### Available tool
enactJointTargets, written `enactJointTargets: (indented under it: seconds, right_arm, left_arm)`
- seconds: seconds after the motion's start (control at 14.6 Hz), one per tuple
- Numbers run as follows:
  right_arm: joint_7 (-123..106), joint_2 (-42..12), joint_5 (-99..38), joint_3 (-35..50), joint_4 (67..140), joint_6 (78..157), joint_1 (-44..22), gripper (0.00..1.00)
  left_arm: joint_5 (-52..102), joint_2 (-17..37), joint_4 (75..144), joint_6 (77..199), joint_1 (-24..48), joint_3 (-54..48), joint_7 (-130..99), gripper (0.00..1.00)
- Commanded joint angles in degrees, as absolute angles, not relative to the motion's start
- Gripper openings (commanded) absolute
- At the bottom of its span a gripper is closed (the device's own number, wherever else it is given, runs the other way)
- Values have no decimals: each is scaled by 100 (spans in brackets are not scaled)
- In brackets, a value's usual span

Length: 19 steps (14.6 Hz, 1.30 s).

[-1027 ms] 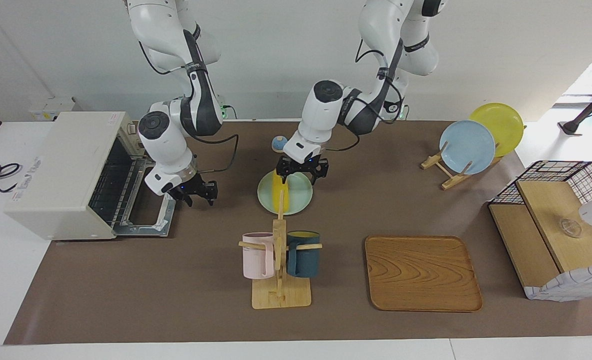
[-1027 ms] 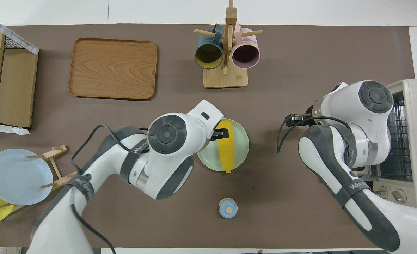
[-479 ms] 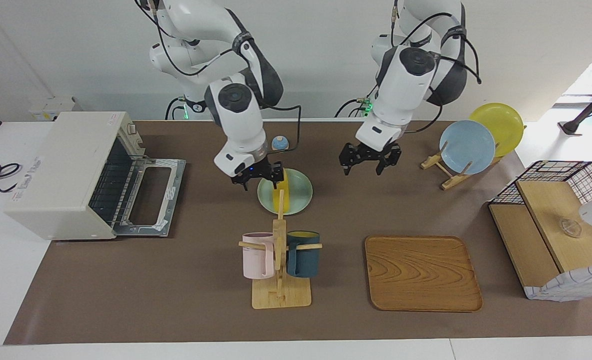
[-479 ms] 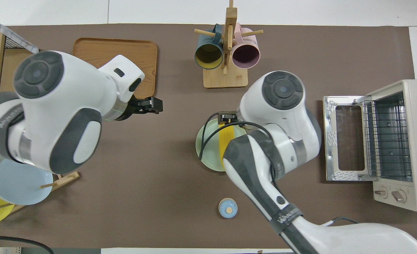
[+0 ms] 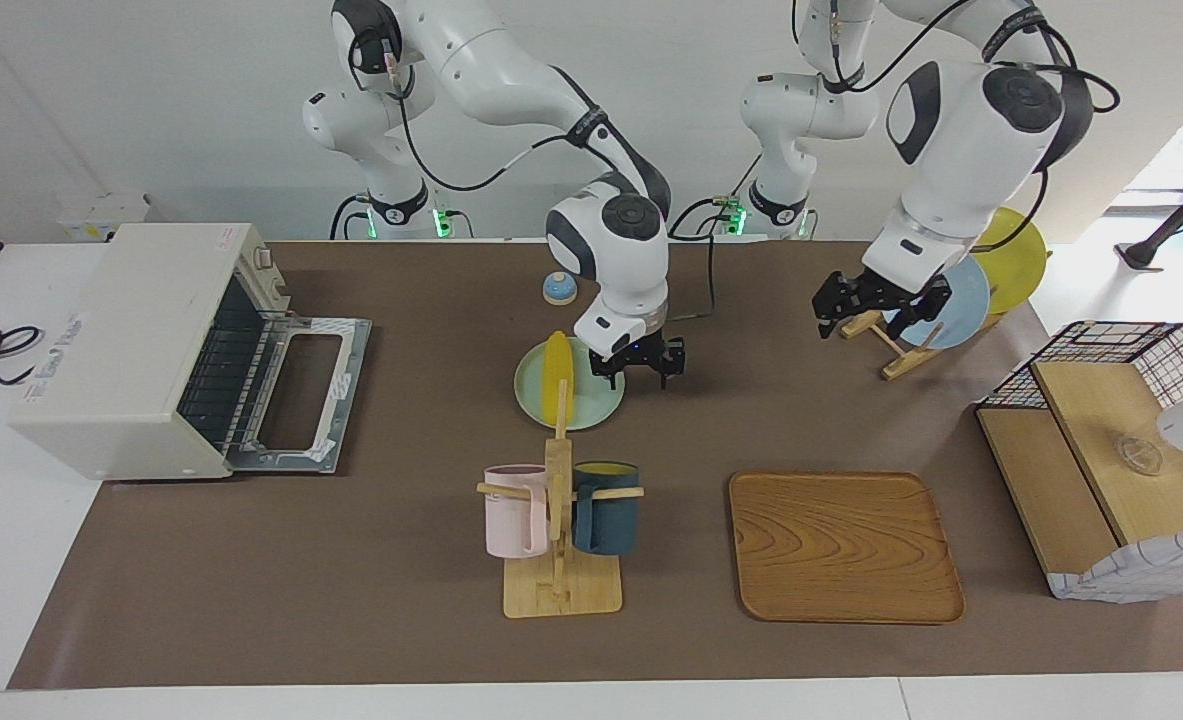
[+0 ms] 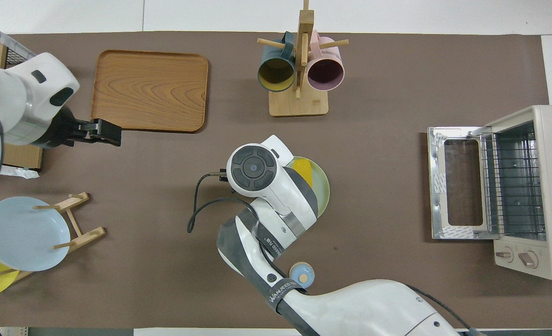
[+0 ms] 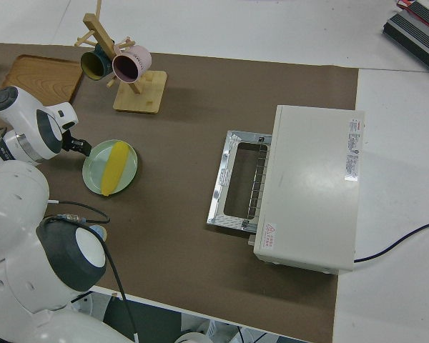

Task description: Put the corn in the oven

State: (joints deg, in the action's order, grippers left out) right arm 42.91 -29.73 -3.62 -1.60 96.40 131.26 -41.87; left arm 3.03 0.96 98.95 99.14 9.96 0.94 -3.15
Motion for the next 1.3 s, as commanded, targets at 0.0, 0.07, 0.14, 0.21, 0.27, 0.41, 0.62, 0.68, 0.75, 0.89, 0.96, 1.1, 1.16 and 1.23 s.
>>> enactJointTargets:
  seconds: [0.0, 0.07, 0.14, 0.21, 0.27, 0.41, 0.62, 0.68, 0.75, 0.89, 0.96, 1.1, 1.16, 1.23]
  right_arm:
    - [4333, -2725, -272, -176, 10062, 13263, -4183, 65]
    - [4342, -2699, -272, -176, 10142, 13263, -4184, 65]
    - [4342, -2698, -272, -176, 10151, 13254, -4184, 65]
    - [4350, -2681, -272, -176, 10186, 13237, -4192, 61]
    - [4351, -2646, -272, -176, 10274, 13254, -4218, 52]
    - [4359, -2611, -281, -176, 10380, 13272, -4236, 16]
    - [4359, -2610, -273, -176, 10327, 13148, -4236, 0]
    - [4342, -2628, -246, -184, 10266, 13166, -4228, 0]
    - [4290, -2628, -11, -202, 10109, 13035, -4201, 0]
    - [4254, -2698, 647, -185, 9435, 12091, -4114, 0]
    - [4237, -2777, 824, -176, 9030, 11493, -4087, 0]
    - [4000, -2830, 1088, -185, 8588, 10559, -4052, 0]
    - [3938, -2778, 1229, -193, 8604, 10338, -4034, 0]
    - [3920, -2725, 1274, -219, 8683, 10205, -3973, 0]
  left_arm:
    - [158, -148, 9782, 9414, 765, 18, -193, 100]
    - [158, -202, 9834, 9326, 765, 18, -202, 100]
    - [158, -228, 9870, 9247, 765, 18, -193, 100]
    - [158, -246, 9861, 9203, 765, 18, -193, 100]
    - [158, -255, 9861, 9185, 739, 18, -202, 100]
    - [167, -351, 9861, 9141, 730, 9, -202, 100]
    - [167, -431, 9835, 9018, 730, 18, -211, 100]
    - [167, -448, 9818, 9000, 729, 26, -211, 100]
    - [167, -483, 9809, 9000, 669, 26, -211, 100]
    - [158, -492, 9791, 8991, 642, 44, -193, 100]
    - [158, -483, 9791, 8974, 642, 53, -193, 100]
    - [36, -387, 9669, 8930, 642, 62, -167, 100]
    - [35, -343, 9633, 8956, 642, 70, -150, 100]
    - [35, -186, 9589, 8947, 642, 79, -149, 100]
